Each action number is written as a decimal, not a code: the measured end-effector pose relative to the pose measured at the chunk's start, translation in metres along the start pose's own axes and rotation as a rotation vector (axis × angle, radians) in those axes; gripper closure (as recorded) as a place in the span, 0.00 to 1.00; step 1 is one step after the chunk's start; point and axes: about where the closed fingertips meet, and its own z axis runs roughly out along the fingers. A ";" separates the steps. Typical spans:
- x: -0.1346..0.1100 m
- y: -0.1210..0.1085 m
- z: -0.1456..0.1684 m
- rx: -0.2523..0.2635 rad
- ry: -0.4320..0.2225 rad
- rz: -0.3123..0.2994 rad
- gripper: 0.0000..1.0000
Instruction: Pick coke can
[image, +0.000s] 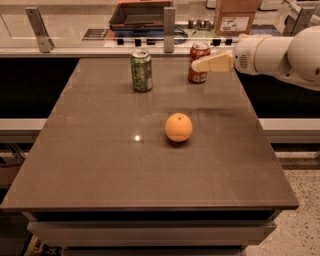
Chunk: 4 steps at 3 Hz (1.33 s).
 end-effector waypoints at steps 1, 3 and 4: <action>-0.004 0.004 0.026 -0.047 -0.053 0.017 0.00; 0.006 0.013 0.071 -0.125 -0.109 0.041 0.00; 0.017 0.005 0.084 -0.134 -0.115 0.044 0.00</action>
Offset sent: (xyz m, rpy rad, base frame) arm 0.0561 0.0507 -0.0269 0.1436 -0.0453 0.1351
